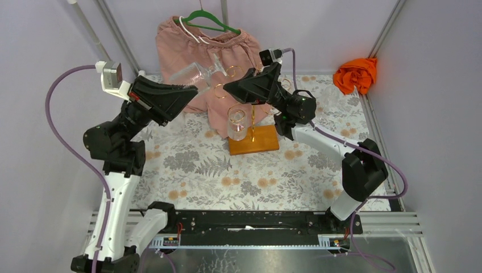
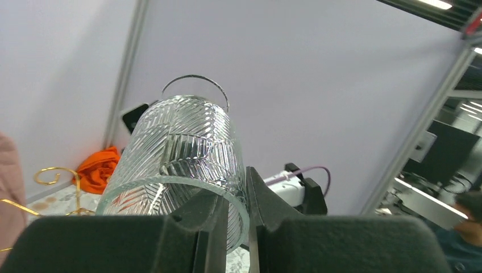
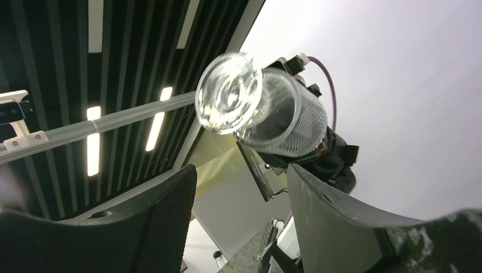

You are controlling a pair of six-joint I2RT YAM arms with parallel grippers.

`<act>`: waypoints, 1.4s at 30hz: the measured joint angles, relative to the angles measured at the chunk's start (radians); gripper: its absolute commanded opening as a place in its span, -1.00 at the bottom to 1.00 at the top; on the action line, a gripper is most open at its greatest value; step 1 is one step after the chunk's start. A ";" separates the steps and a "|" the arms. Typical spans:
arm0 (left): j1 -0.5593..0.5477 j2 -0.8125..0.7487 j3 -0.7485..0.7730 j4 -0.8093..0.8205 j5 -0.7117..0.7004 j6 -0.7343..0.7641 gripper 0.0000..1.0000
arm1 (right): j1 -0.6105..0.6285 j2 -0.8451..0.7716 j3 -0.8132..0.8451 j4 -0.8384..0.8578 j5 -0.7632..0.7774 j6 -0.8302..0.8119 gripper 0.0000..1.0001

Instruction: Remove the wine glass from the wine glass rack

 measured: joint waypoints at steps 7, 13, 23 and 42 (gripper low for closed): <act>0.000 0.002 0.249 -0.528 -0.177 0.275 -1.00 | 0.000 -0.113 -0.074 -0.117 -0.039 -0.123 0.45; 0.000 0.084 0.539 -0.998 -0.504 0.516 -1.00 | 0.004 -0.388 -0.054 -0.768 -0.003 -0.566 0.63; 0.016 0.320 0.699 -1.528 -1.024 0.666 -1.00 | 0.005 -0.624 0.079 -1.500 0.344 -1.073 0.63; 0.436 0.492 0.421 -1.616 -0.711 0.698 -1.00 | 0.005 -0.683 0.106 -1.851 0.682 -1.305 0.68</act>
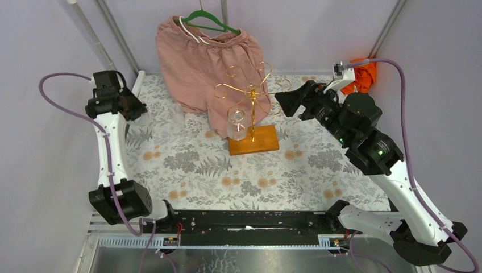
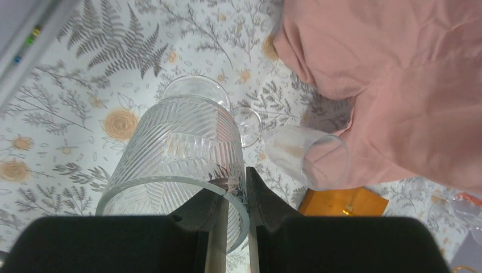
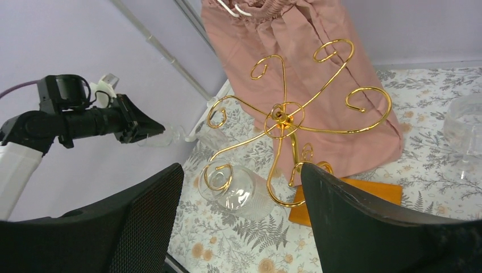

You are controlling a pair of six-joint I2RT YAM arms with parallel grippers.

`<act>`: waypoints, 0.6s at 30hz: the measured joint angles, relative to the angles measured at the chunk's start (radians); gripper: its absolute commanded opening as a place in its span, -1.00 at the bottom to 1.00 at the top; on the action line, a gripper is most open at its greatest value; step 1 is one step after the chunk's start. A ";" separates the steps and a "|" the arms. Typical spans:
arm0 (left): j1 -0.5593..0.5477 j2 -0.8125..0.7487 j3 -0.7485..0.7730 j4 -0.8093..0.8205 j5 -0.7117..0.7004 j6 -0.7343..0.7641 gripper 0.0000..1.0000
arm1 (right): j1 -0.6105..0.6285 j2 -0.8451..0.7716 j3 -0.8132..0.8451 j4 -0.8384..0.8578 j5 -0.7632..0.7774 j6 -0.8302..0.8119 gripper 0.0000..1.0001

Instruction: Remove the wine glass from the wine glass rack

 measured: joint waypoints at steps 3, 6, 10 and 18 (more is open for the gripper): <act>0.030 0.023 -0.046 0.017 0.066 0.003 -1.00 | 0.000 -0.002 0.000 -0.001 0.005 -0.009 0.68; 0.042 0.039 -0.087 0.053 0.127 0.003 -1.00 | 0.000 -0.002 0.000 -0.001 0.010 -0.016 0.68; 0.042 0.071 -0.124 0.095 0.180 0.002 -1.00 | 0.000 -0.003 0.000 -0.001 0.016 -0.022 0.68; 0.043 0.143 -0.177 0.150 0.216 -0.002 -1.00 | 0.000 -0.005 -0.001 -0.001 0.028 -0.026 0.68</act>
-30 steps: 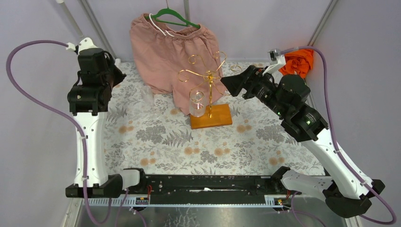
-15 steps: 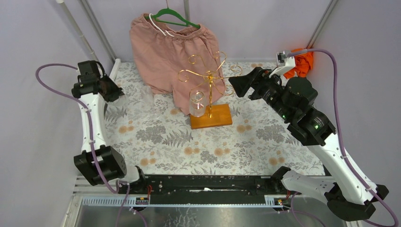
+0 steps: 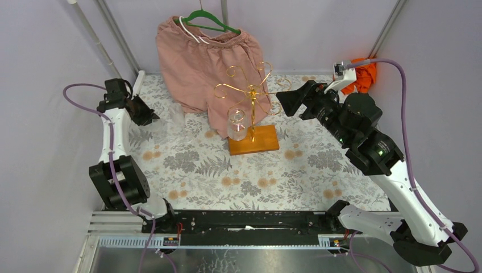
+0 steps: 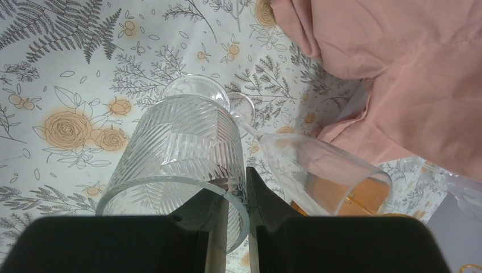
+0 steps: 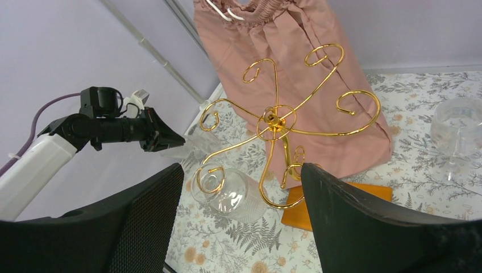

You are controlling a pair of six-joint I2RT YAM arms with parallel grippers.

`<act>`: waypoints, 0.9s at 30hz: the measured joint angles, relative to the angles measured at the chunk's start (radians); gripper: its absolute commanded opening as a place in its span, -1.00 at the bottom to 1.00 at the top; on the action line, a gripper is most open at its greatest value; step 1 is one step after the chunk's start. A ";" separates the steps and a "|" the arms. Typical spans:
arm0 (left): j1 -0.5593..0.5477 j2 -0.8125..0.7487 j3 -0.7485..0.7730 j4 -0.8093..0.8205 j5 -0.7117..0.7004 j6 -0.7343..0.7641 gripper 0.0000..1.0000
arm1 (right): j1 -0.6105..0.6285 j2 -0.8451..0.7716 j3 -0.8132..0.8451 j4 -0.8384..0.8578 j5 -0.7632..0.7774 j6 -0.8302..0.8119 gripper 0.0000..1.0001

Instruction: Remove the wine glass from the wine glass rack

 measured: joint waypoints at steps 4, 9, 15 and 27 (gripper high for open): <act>0.000 0.020 -0.007 0.015 -0.021 0.001 -1.00 | 0.000 -0.001 -0.012 0.005 0.000 0.000 0.68; 0.001 0.053 -0.016 0.018 -0.082 0.009 -1.00 | 0.000 0.004 -0.028 0.012 -0.003 0.004 0.68; 0.002 0.111 -0.016 0.016 -0.137 0.028 -1.00 | 0.000 0.023 -0.041 0.038 -0.026 0.016 0.68; -0.018 0.214 -0.015 0.005 -0.202 0.054 -1.00 | 0.000 0.039 -0.063 0.066 -0.051 0.033 0.68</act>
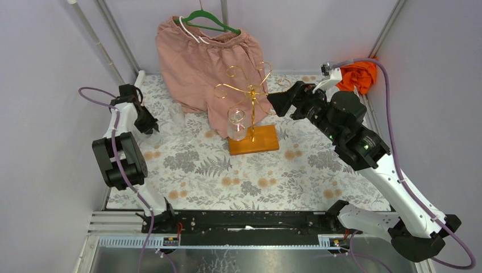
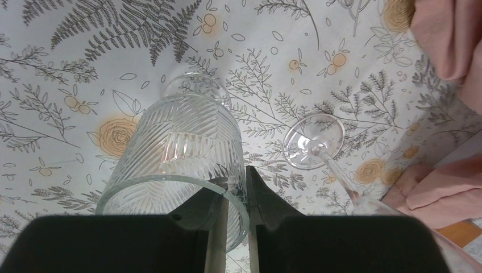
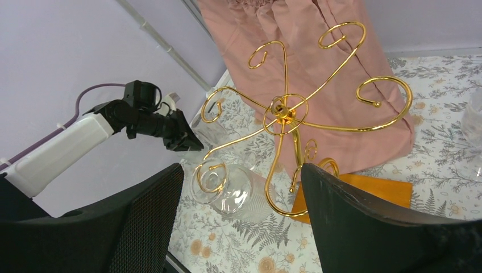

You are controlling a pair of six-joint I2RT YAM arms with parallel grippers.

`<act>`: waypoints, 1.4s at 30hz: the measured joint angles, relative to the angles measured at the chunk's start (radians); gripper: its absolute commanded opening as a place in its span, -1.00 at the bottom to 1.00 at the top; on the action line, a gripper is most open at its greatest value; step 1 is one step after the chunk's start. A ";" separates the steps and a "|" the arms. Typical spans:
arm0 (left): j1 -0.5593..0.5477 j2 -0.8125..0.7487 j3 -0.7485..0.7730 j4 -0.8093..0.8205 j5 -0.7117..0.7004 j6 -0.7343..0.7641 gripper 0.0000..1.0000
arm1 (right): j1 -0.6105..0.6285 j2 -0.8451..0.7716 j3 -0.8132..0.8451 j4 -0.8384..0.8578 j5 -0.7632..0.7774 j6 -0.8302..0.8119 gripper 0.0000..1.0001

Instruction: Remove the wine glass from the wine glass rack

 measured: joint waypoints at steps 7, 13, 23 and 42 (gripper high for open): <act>-0.027 0.025 0.000 -0.013 -0.025 0.009 -1.00 | 0.000 0.011 -0.003 0.013 -0.005 0.010 0.68; -0.050 0.034 0.003 -0.014 -0.033 0.018 -1.00 | 0.000 0.011 -0.005 0.015 -0.005 0.016 0.68; -0.070 0.048 0.018 -0.020 -0.064 0.021 -0.69 | 0.000 0.011 -0.006 0.029 -0.027 0.017 0.68; -0.103 0.048 0.078 -0.048 -0.114 0.023 -0.42 | 0.000 0.008 -0.034 0.036 -0.029 0.018 0.69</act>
